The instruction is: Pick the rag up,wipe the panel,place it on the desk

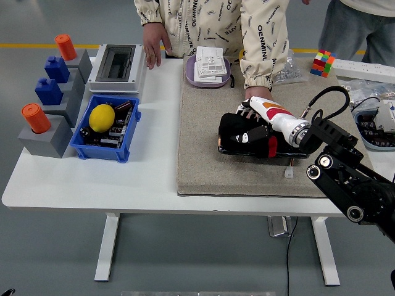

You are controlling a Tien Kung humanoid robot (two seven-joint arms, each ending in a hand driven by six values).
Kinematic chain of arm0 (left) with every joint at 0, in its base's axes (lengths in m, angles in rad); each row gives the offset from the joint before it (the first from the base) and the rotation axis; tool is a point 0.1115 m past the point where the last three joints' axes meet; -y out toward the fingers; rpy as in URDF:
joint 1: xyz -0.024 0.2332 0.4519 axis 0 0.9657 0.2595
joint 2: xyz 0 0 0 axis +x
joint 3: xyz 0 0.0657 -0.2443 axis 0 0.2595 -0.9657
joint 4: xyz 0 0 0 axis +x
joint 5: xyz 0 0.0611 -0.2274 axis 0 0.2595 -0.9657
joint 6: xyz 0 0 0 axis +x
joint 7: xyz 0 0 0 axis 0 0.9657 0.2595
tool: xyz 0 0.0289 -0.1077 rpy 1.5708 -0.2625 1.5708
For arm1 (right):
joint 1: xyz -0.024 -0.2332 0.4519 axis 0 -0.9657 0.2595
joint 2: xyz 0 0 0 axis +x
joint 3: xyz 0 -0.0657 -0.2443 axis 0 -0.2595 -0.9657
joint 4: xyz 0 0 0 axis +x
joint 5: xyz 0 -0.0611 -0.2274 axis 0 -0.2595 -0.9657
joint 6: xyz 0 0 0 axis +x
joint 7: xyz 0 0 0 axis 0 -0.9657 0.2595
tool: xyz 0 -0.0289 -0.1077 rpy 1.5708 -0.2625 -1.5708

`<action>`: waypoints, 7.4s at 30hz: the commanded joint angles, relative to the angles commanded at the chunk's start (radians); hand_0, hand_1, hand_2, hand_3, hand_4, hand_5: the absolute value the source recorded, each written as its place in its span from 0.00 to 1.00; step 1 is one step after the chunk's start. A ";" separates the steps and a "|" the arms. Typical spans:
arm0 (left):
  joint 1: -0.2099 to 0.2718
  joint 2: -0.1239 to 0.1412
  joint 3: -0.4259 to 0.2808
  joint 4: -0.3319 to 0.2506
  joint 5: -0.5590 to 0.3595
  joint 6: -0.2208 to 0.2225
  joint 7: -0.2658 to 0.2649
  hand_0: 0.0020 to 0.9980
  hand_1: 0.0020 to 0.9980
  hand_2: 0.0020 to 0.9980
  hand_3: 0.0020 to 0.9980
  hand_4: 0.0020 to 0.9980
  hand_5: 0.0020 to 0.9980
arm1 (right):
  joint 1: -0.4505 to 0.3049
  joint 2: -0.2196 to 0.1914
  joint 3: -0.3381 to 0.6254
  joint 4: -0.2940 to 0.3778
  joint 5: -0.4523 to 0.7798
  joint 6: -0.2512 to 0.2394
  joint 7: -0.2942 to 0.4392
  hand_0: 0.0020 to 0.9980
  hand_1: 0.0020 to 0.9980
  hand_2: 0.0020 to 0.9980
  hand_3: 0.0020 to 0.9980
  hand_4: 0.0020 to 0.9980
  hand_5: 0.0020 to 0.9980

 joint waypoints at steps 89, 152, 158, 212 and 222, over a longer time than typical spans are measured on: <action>0.005 -0.003 -0.012 0.000 0.002 -0.003 -0.005 0.72 0.72 0.77 0.62 0.69 0.57 | -0.048 -0.257 0.066 -0.027 -0.011 0.024 -0.001 0.29 0.40 0.46 0.45 0.90 0.00; -0.005 0.005 0.005 0.000 -0.008 -0.002 -0.003 0.72 0.72 0.77 0.62 0.68 0.57 | 0.043 0.038 0.005 -0.034 -0.022 0.010 -0.007 0.29 0.40 0.46 0.45 0.90 0.00; -0.005 0.004 0.004 0.000 -0.006 -0.003 -0.004 0.72 0.72 0.77 0.62 0.68 0.57 | 0.029 0.005 0.010 -0.047 -0.025 0.011 -0.009 0.29 0.40 0.46 0.45 0.90 0.00; 0.005 -0.003 -0.014 0.000 0.005 -0.003 -0.004 0.72 0.72 0.77 0.62 0.69 0.57 | -0.059 -0.253 0.115 -0.046 -0.033 0.027 -0.009 0.29 0.40 0.46 0.45 0.90 0.00; 0.004 -0.001 -0.013 0.000 0.004 -0.003 -0.005 0.72 0.72 0.77 0.62 0.69 0.57 | -0.041 -0.185 0.100 -0.041 -0.033 0.029 -0.013 0.29 0.40 0.46 0.45 0.90 0.00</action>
